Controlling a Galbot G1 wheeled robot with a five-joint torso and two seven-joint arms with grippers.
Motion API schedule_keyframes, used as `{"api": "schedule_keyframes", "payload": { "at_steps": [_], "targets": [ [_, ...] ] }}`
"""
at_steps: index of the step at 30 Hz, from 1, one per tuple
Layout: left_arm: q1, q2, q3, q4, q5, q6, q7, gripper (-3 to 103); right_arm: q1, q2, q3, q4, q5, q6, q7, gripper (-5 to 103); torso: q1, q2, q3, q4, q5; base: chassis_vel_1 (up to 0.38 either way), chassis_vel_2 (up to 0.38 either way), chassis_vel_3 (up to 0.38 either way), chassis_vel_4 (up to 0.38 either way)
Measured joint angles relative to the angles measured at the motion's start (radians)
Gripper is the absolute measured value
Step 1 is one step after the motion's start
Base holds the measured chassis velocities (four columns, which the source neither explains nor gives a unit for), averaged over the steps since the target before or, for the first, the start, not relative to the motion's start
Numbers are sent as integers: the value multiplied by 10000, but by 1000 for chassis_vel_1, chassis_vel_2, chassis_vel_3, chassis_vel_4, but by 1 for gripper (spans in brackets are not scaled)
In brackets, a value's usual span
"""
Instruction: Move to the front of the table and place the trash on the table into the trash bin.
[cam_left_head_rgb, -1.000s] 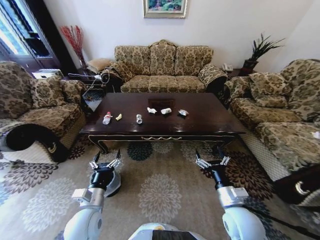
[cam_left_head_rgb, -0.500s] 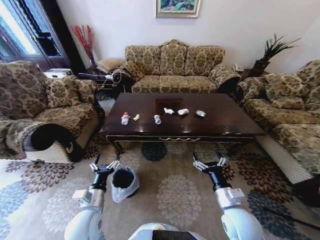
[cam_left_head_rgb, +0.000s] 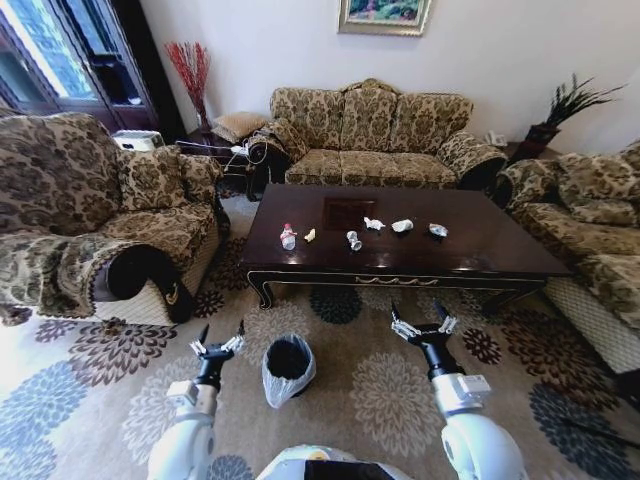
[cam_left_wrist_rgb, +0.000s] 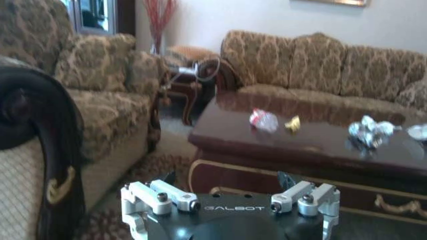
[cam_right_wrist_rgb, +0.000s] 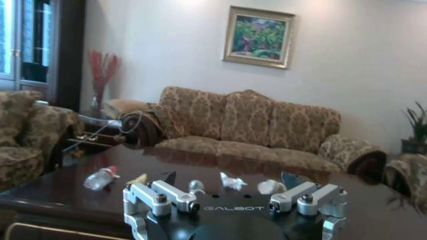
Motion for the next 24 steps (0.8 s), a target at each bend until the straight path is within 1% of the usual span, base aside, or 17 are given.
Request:
{"api": "schedule_keyframes", "payload": {
  "at_steps": [1, 2, 4, 6, 7, 9, 10, 11, 12, 13, 14, 17, 18, 19, 20, 24],
  "targets": [
    [-198, -17, 70, 457, 27, 2, 21, 100, 27, 1, 77, -106, 28, 25, 5, 100, 0, 0, 0, -1, -1, -71, -74, 12, 45],
    [-268, -19, 86, 597, 47, 12, 28, 100, 32, 2, 89, -132, 35, 36, 5, 100, 0, 0, 0, -1, -2, -71, -74, 12, 51],
    [-791, -23, 175, 1495, 141, 290, 69, 100, 44, 6, 137, -272, 53, 136, 9, 100, 0, 0, 0, -2, -2, -19, -35, 24, 7],
    [-940, -28, 199, 1726, 157, 387, 69, 100, 45, 9, 145, -297, 53, 164, 11, 100, 0, 0, 0, -1, -1, 0, 0, 0, 0],
    [-1279, -40, 264, 2205, 276, 576, 63, 100, 38, 18, 168, -337, 56, 225, 16, 100, 0, 0, 0, -2, -5, 0, 0, 0, 0],
    [-1676, -59, 340, 2842, 588, 711, 37, 100, 10, 24, 236, -367, 62, 293, 18, 100, 0, 0, 0, -1, -10, 0, 0, 0, 0],
    [-1676, -59, 340, 2842, 588, 711, 37, 100, 10, 24, 236, -367, 62, 293, 18, 100, 0, 0, 0, -1, -10, 0, 0, 0, 0],
    [-1894, -66, 383, 3227, 748, 757, -35, 100, -15, 24, 286, -389, 71, 341, 20, 100, 1, 0, 0, 0, -8, 0, 0, 0, 0],
    [-2243, -62, 473, 3871, 928, 801, -150, 100, -70, 14, 390, -430, 97, 447, 23, 100, 1, 0, 0, 1, -8, 0, 0, 0, 0],
    [-2380, -58, 492, 4125, 974, 809, -179, 100, -93, 8, 435, -444, 116, 485, 22, 100, 1, 0, 0, 0, -9, 0, 0, 0, 0],
    [-2380, -58, 492, 4125, 974, 809, -179, 100, -93, 8, 435, -444, 116, 485, 22, 100, 1, 0, 0, 0, -9, 0, 0, 0, 0],
    [-3248, -67, 623, 5876, 1111, 819, -223, 100, -243, -37, 703, -581, 257, 737, 25, 100, 1, 1, 0, -1, -4, 0, 0, 0, 0],
    [-3443, -79, 665, 6284, 1131, 811, -230, 100, -272, -49, 749, -620, 265, 796, 26, 100, 1, 2, 1, -1, -6, 0, 0, 0, 0],
    [-3815, -106, 679, 6970, 1207, 766, -248, 100, -324, -69, 823, -662, 267, 873, 26, 100, 0, 2, 0, -1, -9, 0, 0, 0, 0],
    [-3815, -106, 679, 6970, 1207, 766, -248, 100, -324, -69, 823, -662, 267, 873, 26, 100, 0, 2, 0, -1, -9, 0, 0, 0, 0],
    [-4685, -144, 625, 8353, 1479, 655, -375, 100, -451, -126, 1032, -677, 322, 918, 29, 100, 1, 2, 0, -1, -11, 0, 0, 0, 0]
  ]
}}
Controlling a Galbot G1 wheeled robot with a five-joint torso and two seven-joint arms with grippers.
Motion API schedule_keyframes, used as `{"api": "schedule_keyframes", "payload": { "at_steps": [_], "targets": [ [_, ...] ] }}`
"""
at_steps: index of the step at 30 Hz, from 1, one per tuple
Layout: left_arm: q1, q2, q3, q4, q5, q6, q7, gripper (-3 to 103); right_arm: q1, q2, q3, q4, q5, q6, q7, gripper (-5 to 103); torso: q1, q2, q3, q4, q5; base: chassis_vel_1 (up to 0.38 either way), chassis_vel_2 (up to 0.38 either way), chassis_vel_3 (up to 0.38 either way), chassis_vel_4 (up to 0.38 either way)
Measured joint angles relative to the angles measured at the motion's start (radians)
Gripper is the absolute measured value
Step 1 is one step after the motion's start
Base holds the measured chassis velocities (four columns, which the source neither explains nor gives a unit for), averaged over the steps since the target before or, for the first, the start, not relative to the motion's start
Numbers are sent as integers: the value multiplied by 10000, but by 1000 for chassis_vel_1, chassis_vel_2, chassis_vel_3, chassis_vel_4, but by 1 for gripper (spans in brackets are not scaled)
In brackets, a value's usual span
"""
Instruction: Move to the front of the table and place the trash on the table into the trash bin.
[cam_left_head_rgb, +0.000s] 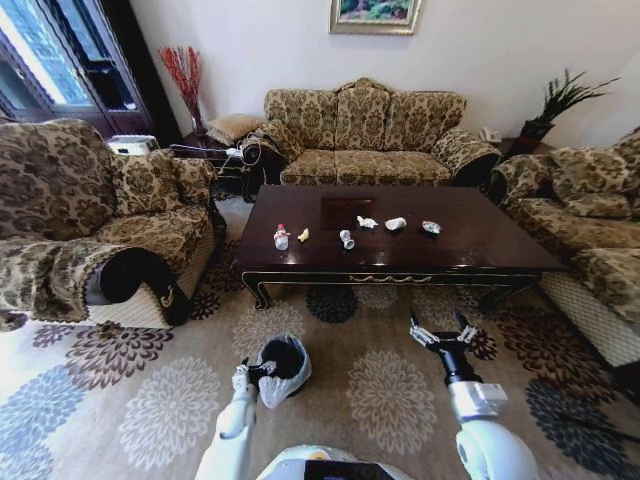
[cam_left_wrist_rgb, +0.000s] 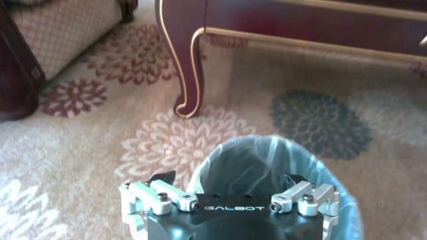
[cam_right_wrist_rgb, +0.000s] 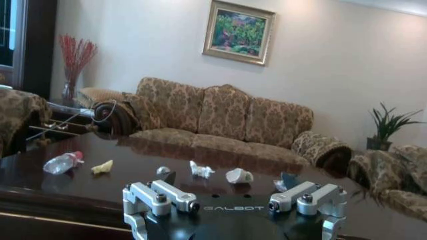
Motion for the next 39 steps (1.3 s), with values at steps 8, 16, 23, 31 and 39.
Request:
{"api": "schedule_keyframes", "payload": {
  "at_steps": [8, 16, 23, 31, 39],
  "targets": [
    [-1861, 75, -256, 2543, 354, -238, -381, 100, 18, -101, 346, -95, 64, 16, 14, 100, 0, 0, 0, 0, 4, 0, 0, 0, 0],
    [-2891, 231, -401, 4220, 773, -328, -887, 100, 25, -54, 406, -187, 59, 66, 59, 100, 0, 0, 0, 1, 4, 0, 0, 0, 0],
    [-3081, 253, -408, 4822, 768, -139, -1020, 100, 168, -23, 337, -291, 3, 72, 67, 100, 1, 0, 0, 1, 4, 0, 0, 0, 0],
    [-3160, 186, -406, 5057, 682, 28, -1031, 74, 229, -1, 287, -352, -36, 78, 66, 100, 0, 0, -1, 1, 4, 0, 0, 0, 0],
    [-3296, 135, -404, 5384, 662, -45, -1013, 46, 205, -7, 390, -516, -166, 285, 71, 100, 0, 0, 0, 1, 4, 0, 0, 0, 0]
  ]
}}
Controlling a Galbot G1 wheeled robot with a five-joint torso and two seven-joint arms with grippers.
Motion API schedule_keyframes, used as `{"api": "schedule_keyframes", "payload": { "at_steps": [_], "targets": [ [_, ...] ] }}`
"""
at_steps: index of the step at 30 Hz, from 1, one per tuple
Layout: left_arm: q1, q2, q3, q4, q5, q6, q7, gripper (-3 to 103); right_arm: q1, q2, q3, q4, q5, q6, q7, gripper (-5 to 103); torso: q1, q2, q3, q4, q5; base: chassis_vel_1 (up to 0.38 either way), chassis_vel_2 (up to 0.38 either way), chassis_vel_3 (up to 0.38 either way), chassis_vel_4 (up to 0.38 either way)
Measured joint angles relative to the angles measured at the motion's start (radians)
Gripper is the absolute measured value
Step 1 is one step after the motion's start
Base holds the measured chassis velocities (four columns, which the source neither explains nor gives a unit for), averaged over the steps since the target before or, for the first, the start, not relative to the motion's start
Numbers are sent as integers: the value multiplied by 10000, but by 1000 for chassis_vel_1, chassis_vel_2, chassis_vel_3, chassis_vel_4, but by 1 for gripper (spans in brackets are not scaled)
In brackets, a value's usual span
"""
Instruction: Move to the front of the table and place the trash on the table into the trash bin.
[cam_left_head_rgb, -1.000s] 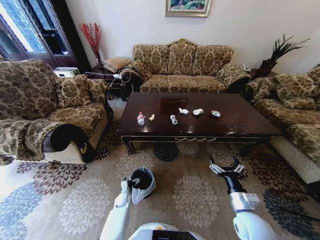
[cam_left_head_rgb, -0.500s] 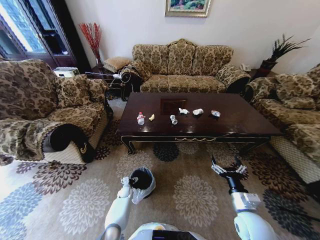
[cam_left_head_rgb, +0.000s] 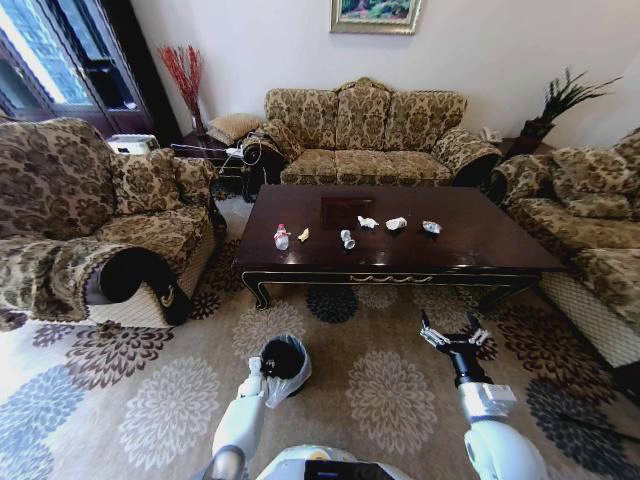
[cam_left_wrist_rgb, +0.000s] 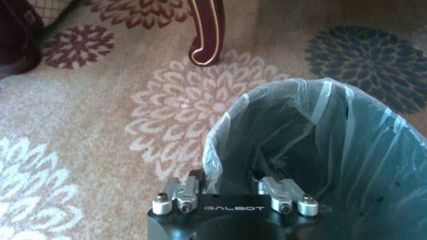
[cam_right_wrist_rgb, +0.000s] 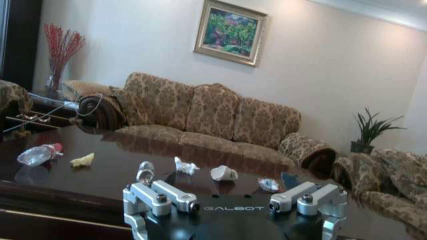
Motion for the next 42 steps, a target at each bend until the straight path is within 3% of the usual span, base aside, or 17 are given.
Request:
{"api": "schedule_keyframes", "payload": {
  "at_steps": [4, 6, 7, 9, 11, 14, 17, 20, 22, 24, 29, 32, 34, 35, 36, 38, 42],
  "targets": [
    [-53, -27, -1, 121, -18, -110, 11, 25, 0, -34, 97, -1, -6, 28, 6, 100, 0, 0, 0, 1, 2, 0, 0, 0, 0],
    [-56, -42, 0, 122, -24, -110, 18, 25, 11, -35, 103, -1, -6, 29, 6, 100, 0, 0, 0, 1, 1, 0, 0, 0, 0],
    [-69, -78, 1, 110, -35, -106, 28, 15, 41, -31, 104, -3, -10, 29, 6, 100, 0, 0, 0, 1, 0, 0, 0, 0, 0],
    [-72, -84, 1, 108, -36, -104, 28, 15, 47, -29, 99, -4, -12, 30, 6, 100, 0, 0, 0, 0, -1, 0, 0, 0, 0],
    [-58, -128, 11, 29, -38, -46, 116, 6, 96, 4, 56, -6, -36, 30, 6, 100, 0, 0, 0, -2, -6, 0, 0, 0, 0],
    [-8, -145, 16, -73, -67, 5, 160, 4, 120, 14, 35, -6, -46, 30, 6, 100, 0, 0, 0, -3, -17, 0, 0, 0, 0],
    [160, -103, 23, -475, -220, 80, 211, 4, 166, 30, 20, -6, -62, 30, 7, 100, 0, 0, 0, -2, 5, 0, 0, 0, 0],
    [845, -84, 45, -2030, -543, 424, 382, 4, 296, 28, 2, -2, -60, -4, 31, 100, 0, -1, 0, -3, -3, 0, 0, 0, 0],
    [967, -77, 49, -2283, -605, 502, 419, 4, 315, 25, -3, -2, -59, -17, 39, 100, 0, 0, -1, -3, -3, 0, 0, 0, 0],
    [1826, -35, 58, -4054, -851, 759, 555, 4, 507, -27, -77, 47, -50, -197, 93, 100, 0, 0, 0, -1, -4, 0, 0, 0, 0],
    [2788, 35, -123, -6085, -707, 449, 557, 4, 774, -185, -218, 183, 19, -544, 159, 100, -2, -1, 0, -1, -1, 0, 0, 0, 0],
    [3969, 83, -280, -8948, -1119, 817, 785, 4, 1054, -356, -309, 251, 146, -928, 166, 100, -1, 0, -1, 1, 0, 0, 0, 0, 0],
    [4247, 86, -297, -9636, -1135, 888, 853, 4, 1136, -377, -340, 227, 174, -968, 168, 100, -2, 0, -2, -1, -4, 0, 0, 0, 0],
    [5314, 85, -412, -12309, -1243, 1095, 1091, 4, 1398, -393, -459, 118, 277, -1079, 211, 100, -1, 0, -1, -1, 3, 0, 0, 0, 0],
    [5707, 73, -464, -13201, -1345, 1150, 1162, 4, 1459, -393, -510, 129, 355, -1164, 226, 100, -2, 0, -2, 1, 4, 0, 0, 0, 0],
    [5982, 63, -490, -13765, -1425, 1165, 1205, 4, 1479, -393, -539, 169, 400, -1243, 228, 100, -2, 0, -2, 0, 4, 0, 0, 0, 0],
    [7391, -47, -563, -16258, -1673, 1189, 1306, 4, 1523, -383, -623, 540, 676, -1605, 133, 100, -2, 0, -2, 2, 0, 0, 0, 0, 0]
  ]
}}
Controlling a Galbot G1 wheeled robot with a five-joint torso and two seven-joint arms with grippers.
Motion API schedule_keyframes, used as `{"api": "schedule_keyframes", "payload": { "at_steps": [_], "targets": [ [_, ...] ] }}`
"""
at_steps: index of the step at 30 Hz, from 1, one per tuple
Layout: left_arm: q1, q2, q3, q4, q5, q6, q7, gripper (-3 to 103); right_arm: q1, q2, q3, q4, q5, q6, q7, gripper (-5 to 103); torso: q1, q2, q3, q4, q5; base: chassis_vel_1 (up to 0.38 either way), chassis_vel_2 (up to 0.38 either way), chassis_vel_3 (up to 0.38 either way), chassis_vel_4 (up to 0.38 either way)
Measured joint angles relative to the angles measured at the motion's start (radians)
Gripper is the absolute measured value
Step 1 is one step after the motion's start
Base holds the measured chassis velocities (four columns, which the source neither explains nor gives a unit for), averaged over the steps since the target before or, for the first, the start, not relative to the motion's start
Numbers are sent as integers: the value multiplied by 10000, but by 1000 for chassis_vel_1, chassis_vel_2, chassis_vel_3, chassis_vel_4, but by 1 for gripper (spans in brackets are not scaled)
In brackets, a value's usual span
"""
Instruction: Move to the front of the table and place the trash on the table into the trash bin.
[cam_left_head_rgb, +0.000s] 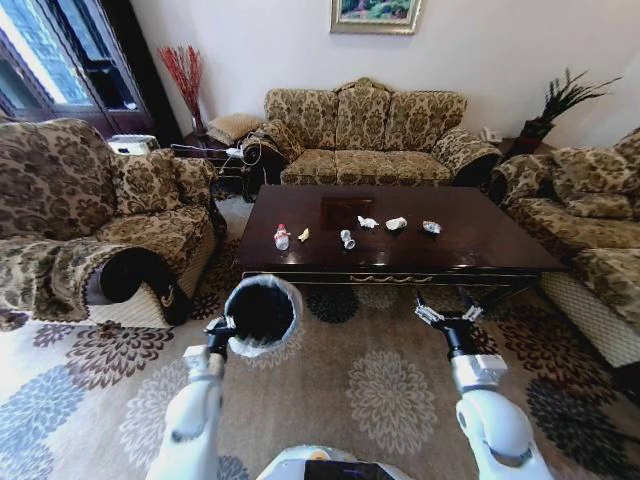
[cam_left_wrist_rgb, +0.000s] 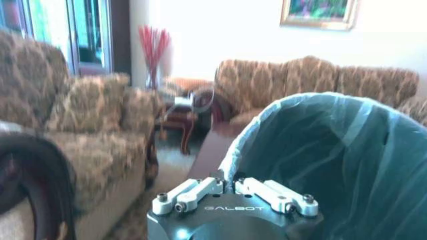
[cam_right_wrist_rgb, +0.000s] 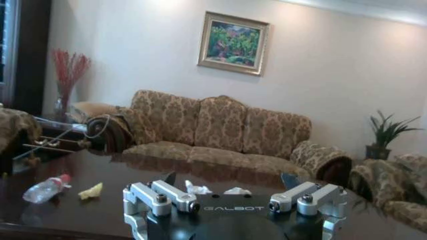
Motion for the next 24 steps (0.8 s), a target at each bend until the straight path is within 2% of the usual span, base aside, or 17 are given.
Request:
{"api": "schedule_keyframes", "payload": {
  "at_steps": [4, 9, 13, 24],
  "targets": [
    [283, -90, 46, -735, 171, -184, -12, 4, -69, 25, -54, 175, 179, -53, -105, 100, 0, 0, 0, -4, 0, 0, 0, 0, 0],
    [156, -98, 35, -675, 654, -411, 136, 4, -197, 35, -35, 240, 180, -14, -118, 100, 0, 0, 0, -5, -3, -5, 12, 7, -7],
    [158, -108, 84, -574, 724, -464, 179, 4, -255, 43, 20, 252, 160, 23, -116, 100, -1, 1, 1, -4, -3, -46, 77, 47, -57],
    [117, -121, 97, -405, 659, -418, 23, 4, -280, 109, 15, 203, -155, 12, -109, 100, 4, 0, 2, -5, -2, -155, 224, 209, -150]
  ]
}}
